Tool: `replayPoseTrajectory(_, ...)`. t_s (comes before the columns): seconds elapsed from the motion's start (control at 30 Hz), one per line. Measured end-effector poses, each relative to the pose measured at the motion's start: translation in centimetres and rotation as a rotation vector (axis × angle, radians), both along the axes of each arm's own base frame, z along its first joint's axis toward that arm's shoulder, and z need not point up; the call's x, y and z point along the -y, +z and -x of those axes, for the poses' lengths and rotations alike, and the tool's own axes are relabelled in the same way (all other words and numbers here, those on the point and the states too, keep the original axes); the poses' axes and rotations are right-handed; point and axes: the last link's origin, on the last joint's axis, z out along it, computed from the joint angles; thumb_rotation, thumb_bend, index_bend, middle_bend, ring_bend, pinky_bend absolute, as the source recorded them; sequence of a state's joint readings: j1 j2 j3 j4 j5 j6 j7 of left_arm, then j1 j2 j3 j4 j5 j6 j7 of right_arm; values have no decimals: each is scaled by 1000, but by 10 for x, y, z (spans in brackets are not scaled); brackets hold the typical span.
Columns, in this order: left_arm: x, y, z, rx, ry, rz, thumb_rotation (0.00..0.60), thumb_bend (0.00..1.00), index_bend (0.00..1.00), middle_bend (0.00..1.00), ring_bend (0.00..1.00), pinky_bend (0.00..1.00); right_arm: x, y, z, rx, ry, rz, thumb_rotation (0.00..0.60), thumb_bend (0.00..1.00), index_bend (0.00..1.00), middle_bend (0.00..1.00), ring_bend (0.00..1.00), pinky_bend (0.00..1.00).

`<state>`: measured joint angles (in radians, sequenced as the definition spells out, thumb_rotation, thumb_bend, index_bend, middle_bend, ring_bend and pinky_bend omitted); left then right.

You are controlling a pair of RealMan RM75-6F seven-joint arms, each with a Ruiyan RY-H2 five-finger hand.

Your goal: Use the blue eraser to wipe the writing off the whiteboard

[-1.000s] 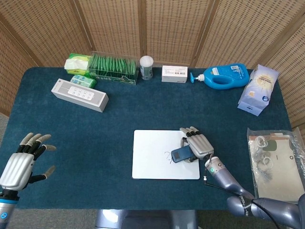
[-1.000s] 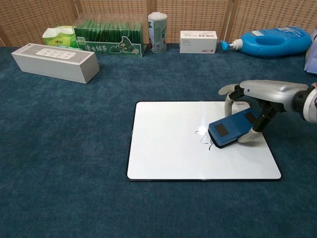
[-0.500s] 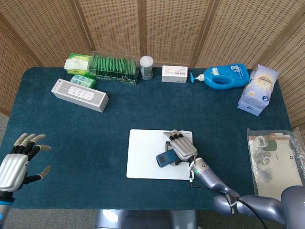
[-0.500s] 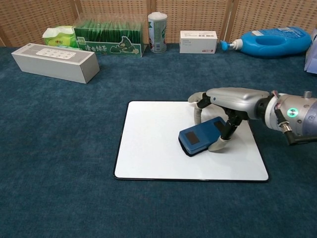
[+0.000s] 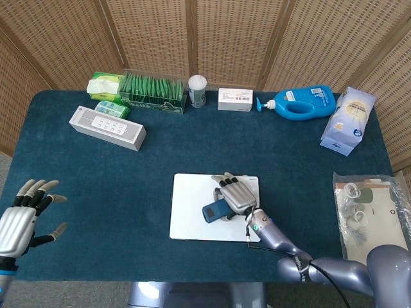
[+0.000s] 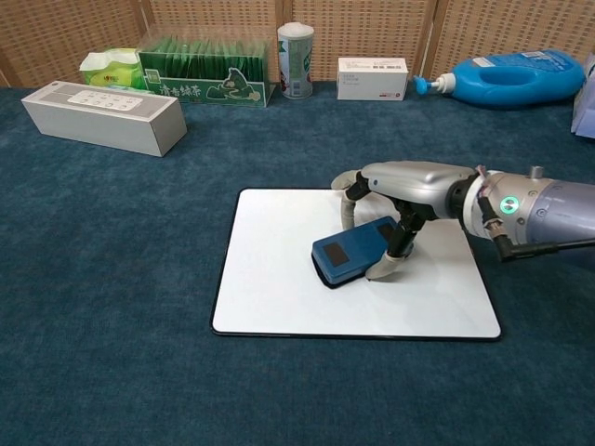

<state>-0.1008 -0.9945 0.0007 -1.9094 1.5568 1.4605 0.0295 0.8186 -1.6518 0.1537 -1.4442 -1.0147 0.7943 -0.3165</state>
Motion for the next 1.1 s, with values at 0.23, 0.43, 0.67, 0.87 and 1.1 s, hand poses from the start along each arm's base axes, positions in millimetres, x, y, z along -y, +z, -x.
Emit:
replayPoseTrajectory(0.23, 0, 1, -1, -3, -1, -2, 600, 333, 346, 161, 108, 0, -1, 0, 7, -13, -8, -7, 600, 126, 654, 80, 0, 0)
replayPoseTrajectory(0.43, -1, -1, -4, 0, -16, 1, 600, 332, 346, 160, 108, 0, 1, 16, 15, -15, -15, 25, 600, 126, 653, 85, 0, 0)
replayPoseTrajectory(0.67, -4, -8, -11, 5, -31, 18, 600, 334, 346, 155, 101, 0, -1, 43, 20, -11, -21, 32, 556, 137, 345, 24, 0, 0)
replayPoseTrajectory(0.87, -6, -6, -11, -5, -30, 16, 600, 333, 346, 152, 97, 0, -5, 47, 19, -45, -12, -16, 343, 142, 0, 0, 0, 0)
replayPoseTrajectory(1.1, -12, -7, -12, -8, -30, 22, 600, 332, 345, 149, 94, 0, -2, 56, 25, -50, -24, 17, 446, 141, 44, 0, 0, 0)
